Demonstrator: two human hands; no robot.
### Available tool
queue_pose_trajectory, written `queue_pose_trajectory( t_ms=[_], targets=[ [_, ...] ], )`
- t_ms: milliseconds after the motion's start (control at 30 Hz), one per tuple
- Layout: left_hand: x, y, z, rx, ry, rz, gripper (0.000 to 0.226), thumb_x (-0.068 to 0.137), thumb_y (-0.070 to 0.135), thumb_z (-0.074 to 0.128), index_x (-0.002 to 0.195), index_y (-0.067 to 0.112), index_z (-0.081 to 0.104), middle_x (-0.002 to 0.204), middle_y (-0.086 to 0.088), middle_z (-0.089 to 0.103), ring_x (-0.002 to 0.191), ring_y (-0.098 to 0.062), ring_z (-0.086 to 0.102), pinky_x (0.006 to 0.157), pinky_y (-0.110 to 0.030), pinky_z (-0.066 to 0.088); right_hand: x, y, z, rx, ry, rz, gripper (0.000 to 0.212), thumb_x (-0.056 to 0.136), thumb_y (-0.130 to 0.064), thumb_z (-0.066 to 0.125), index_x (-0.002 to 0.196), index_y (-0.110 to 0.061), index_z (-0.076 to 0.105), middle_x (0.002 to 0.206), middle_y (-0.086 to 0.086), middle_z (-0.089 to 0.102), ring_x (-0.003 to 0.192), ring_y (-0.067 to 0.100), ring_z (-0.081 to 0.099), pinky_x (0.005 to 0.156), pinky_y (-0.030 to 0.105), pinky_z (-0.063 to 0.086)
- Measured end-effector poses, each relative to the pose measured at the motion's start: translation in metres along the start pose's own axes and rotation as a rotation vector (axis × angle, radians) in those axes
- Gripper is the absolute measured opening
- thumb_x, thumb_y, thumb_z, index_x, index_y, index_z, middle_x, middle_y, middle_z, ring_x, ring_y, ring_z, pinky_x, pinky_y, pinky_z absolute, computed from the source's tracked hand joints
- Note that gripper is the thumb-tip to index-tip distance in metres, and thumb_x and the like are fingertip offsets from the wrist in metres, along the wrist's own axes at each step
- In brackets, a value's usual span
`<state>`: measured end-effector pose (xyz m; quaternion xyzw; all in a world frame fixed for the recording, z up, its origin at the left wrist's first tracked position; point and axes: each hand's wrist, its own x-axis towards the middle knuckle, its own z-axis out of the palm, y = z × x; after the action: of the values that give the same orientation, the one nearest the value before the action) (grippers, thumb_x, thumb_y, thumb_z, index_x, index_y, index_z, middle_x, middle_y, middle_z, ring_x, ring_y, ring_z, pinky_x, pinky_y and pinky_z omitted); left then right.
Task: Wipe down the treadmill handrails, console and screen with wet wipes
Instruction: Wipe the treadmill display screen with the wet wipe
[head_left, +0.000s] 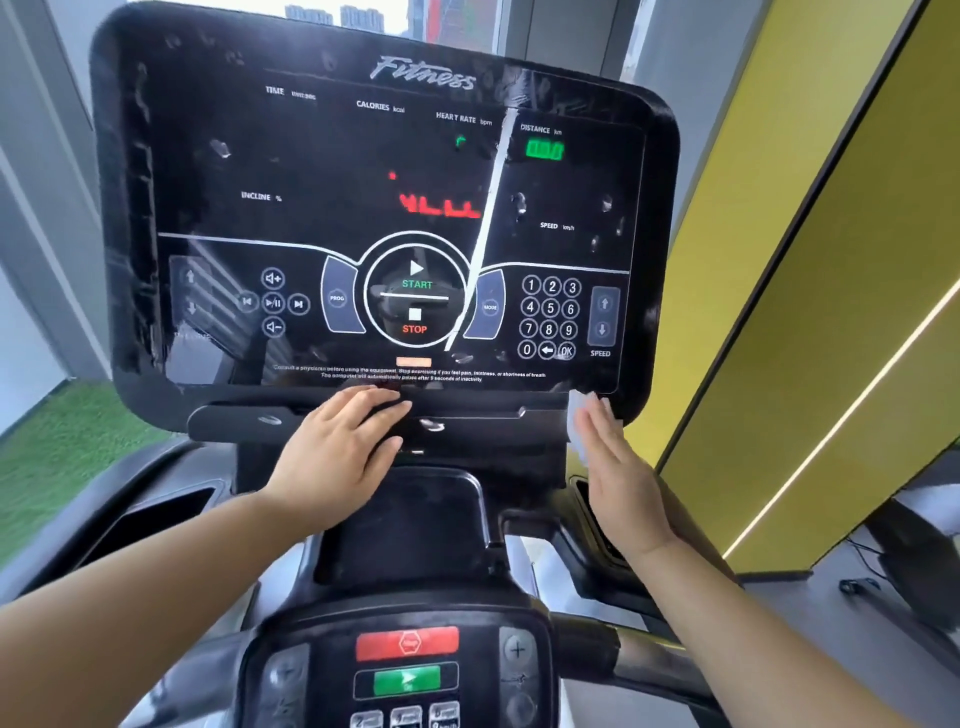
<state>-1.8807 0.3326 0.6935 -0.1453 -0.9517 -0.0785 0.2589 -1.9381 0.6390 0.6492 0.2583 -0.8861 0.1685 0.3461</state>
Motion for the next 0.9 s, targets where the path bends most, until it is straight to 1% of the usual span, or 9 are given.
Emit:
queue_pose_trajectory(
  t_ms=[67,133,200,300,367,500,700,833,900],
  targets=[
    [-0.004,-0.001,-0.002,-0.02,0.015,-0.025,0.064,0.1,0.045,0.016,0.118,0.008,0.065,0.114,-0.005,0.062,0.109,-0.02,0.048,0.095,-0.031,0.04,0.001,0.0,0.008,-0.132,-0.075,-0.024,0.059,0.096,-0.011,0.044,0.148,-0.001,0.017,0.152,0.018,0.024,0.142,0.029,0.016,0.104,0.051,0.036],
    [-0.008,-0.003,-0.002,-0.042,0.048,-0.026,0.062,0.1,0.044,0.018,0.118,0.007,0.065,0.112,-0.006,0.063,0.106,-0.019,0.047,0.093,-0.028,0.036,0.001,0.001,0.012,-0.275,-0.136,-0.063,0.067,0.1,-0.037,0.025,0.15,-0.002,-0.002,0.154,0.016,0.013,0.143,0.027,0.005,0.113,0.047,0.024],
    [-0.012,-0.004,-0.003,-0.047,0.066,-0.026,0.054,0.099,0.039,0.026,0.118,0.006,0.064,0.109,-0.007,0.063,0.102,-0.019,0.048,0.092,-0.026,0.035,0.001,-0.001,0.017,-0.344,-0.157,-0.149,0.068,0.101,-0.046,0.011,0.149,-0.003,-0.009,0.153,0.018,0.013,0.144,0.028,0.001,0.119,0.043,0.011],
    [-0.008,-0.001,-0.005,-0.049,0.091,-0.072,0.045,0.092,0.031,0.036,0.111,0.006,0.068,0.1,-0.007,0.065,0.092,-0.027,0.057,0.087,-0.025,0.035,0.01,-0.009,0.026,-0.391,-0.17,-0.293,0.066,0.101,-0.046,0.008,0.149,-0.004,-0.009,0.156,0.018,0.008,0.146,0.027,-0.009,0.119,0.039,0.0],
    [-0.002,0.005,-0.008,-0.081,0.098,-0.152,0.047,0.09,0.033,0.033,0.104,0.008,0.071,0.091,-0.006,0.065,0.085,-0.032,0.061,0.083,-0.026,0.037,0.013,-0.011,0.027,-0.419,-0.189,-0.35,0.065,0.101,-0.044,0.01,0.149,-0.004,-0.008,0.158,0.017,-0.007,0.146,0.026,-0.009,0.12,0.039,0.0],
    [0.012,0.014,-0.016,-0.184,0.032,-0.345,0.067,0.085,0.047,0.018,0.098,0.013,0.074,0.088,-0.005,0.063,0.093,-0.031,0.057,0.081,-0.035,0.044,0.004,0.014,0.013,-0.409,-0.221,-0.291,0.065,0.101,-0.047,0.007,0.15,-0.007,-0.008,0.158,0.01,-0.016,0.147,0.024,-0.007,0.119,0.039,0.004],
    [0.018,0.019,-0.012,-0.176,0.035,-0.448,0.058,0.085,0.042,0.025,0.091,0.011,0.074,0.086,-0.007,0.062,0.092,-0.032,0.054,0.079,-0.037,0.044,0.005,0.004,0.012,-0.438,-0.18,-0.263,0.068,0.1,-0.047,0.012,0.15,-0.004,-0.004,0.154,0.013,0.013,0.147,0.024,-0.008,0.118,0.039,0.005],
    [0.018,0.019,-0.013,-0.218,0.024,-0.441,0.057,0.086,0.041,0.024,0.094,0.012,0.073,0.093,-0.005,0.062,0.097,-0.029,0.052,0.083,-0.035,0.043,0.018,-0.025,0.027,-0.429,-0.172,-0.37,0.078,0.094,-0.044,0.031,0.15,-0.006,-0.008,0.156,0.012,0.012,0.146,0.025,-0.001,0.119,0.04,0.005],
    [0.018,0.018,-0.014,-0.25,-0.017,-0.467,0.038,0.092,0.029,0.037,0.097,0.014,0.072,0.098,-0.003,0.061,0.102,-0.026,0.051,0.087,-0.032,0.04,0.02,-0.024,0.023,-0.43,-0.181,-0.397,0.076,0.095,-0.044,0.03,0.15,-0.008,-0.006,0.156,0.01,0.014,0.146,0.024,0.001,0.118,0.039,0.007]
  ],
)
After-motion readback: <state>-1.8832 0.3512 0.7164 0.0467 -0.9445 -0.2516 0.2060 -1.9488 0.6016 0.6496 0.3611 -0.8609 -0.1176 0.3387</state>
